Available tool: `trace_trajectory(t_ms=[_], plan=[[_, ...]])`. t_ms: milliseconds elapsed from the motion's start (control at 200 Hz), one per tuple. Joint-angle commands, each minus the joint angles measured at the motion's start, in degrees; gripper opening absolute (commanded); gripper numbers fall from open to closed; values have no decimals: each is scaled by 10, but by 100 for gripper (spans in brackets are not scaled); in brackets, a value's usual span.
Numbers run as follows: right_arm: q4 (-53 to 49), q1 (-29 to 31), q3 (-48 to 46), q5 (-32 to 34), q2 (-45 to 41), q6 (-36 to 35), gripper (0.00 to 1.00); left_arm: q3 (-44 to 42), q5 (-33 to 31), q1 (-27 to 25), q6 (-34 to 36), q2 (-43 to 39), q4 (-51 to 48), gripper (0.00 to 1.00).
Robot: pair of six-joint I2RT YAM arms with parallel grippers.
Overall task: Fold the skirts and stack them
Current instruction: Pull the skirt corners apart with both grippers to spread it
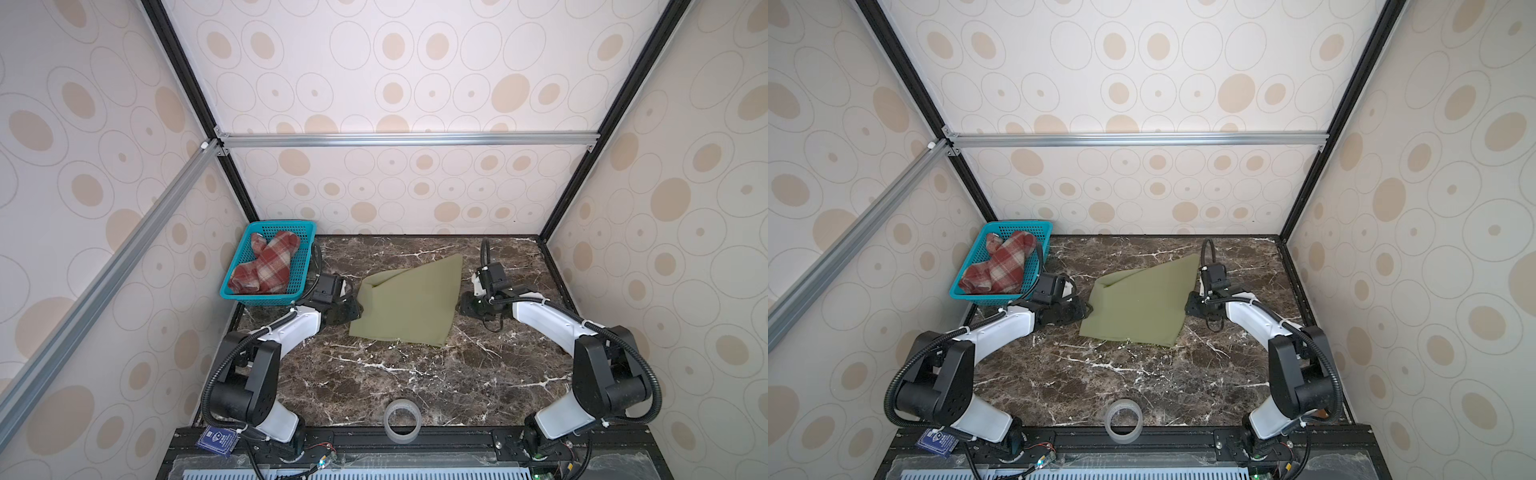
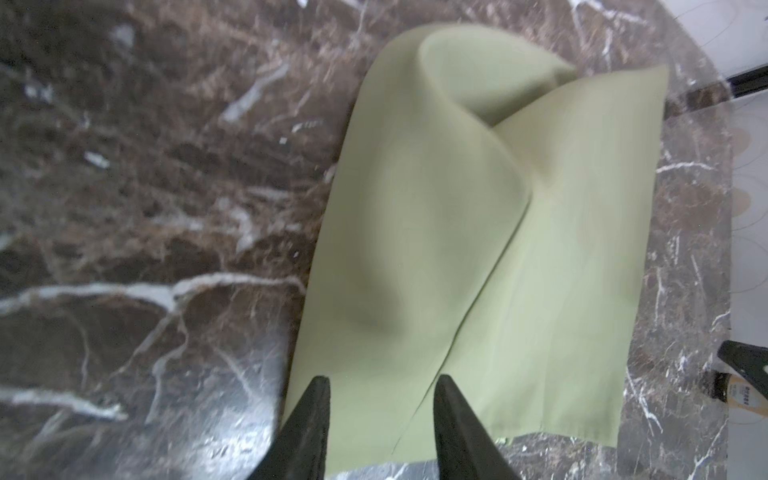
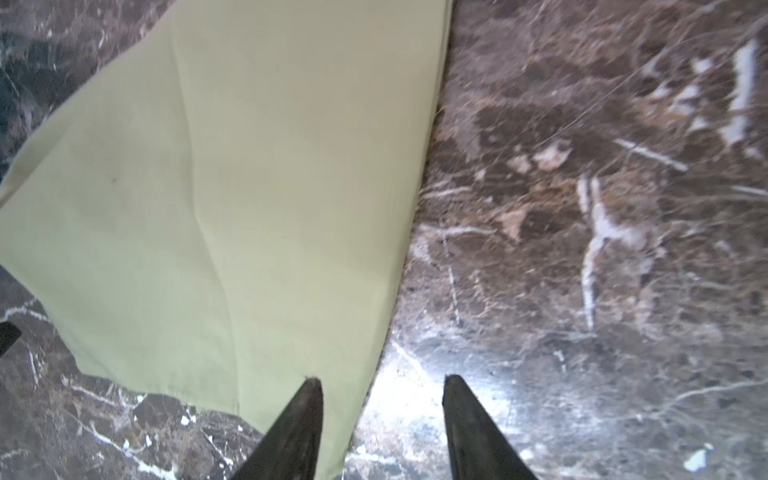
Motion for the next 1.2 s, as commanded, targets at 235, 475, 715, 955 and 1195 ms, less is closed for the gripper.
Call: trace_trajectory(t_ms=[235,475,715,955,1195], plan=[[-25,65,-61,-8,-40,39,49,-61,0,3,-11,-32,-34,38],[-23,80,-84,-20,-41,51,49,-79,-5,3,-13,-21,-12,35],[-7,81,-95,-34,-38,64,49,-87,-17,3,-16,5,25,32],[-7,80,-89,-36,-27,68,48,-91,-20,3,-15,32,48,22],[3,81,-111,-41,-34,82,48,-105,-18,2,-14,15,63,0]])
